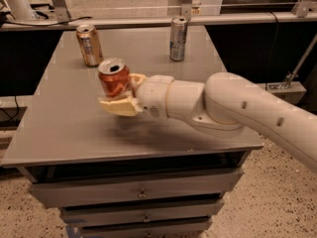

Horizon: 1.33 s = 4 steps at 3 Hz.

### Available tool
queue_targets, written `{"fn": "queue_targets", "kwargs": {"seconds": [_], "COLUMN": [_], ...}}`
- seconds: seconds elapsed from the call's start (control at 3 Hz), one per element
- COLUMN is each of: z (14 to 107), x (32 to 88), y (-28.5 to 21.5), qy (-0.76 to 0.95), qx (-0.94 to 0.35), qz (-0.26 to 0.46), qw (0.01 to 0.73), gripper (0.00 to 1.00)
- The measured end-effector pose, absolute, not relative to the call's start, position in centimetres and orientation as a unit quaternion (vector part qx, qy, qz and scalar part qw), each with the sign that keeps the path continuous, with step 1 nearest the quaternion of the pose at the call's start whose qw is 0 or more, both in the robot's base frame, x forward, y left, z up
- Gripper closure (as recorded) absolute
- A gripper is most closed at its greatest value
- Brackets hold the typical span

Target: Move coke can near redbull can

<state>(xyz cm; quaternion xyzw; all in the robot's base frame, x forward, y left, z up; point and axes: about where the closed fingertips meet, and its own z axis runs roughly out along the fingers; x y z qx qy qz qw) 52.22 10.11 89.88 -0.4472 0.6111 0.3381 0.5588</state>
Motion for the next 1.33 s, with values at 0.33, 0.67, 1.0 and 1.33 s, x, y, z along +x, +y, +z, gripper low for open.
{"fn": "queue_targets", "kwargs": {"seconds": [0.33, 0.67, 1.0, 1.33], "z": [90.1, 90.1, 90.5, 92.1], "x": [52.6, 52.6, 53.3, 54.7], "y": [5.6, 5.8, 2.0, -5.5], "qy": [0.629, 0.628, 0.65, 0.672], "qx": [-0.422, -0.423, -0.41, -0.377], "qz": [0.313, 0.313, 0.278, 0.226], "qw": [0.573, 0.573, 0.577, 0.595], "gripper": [1.0, 1.0, 1.0, 1.0]}}
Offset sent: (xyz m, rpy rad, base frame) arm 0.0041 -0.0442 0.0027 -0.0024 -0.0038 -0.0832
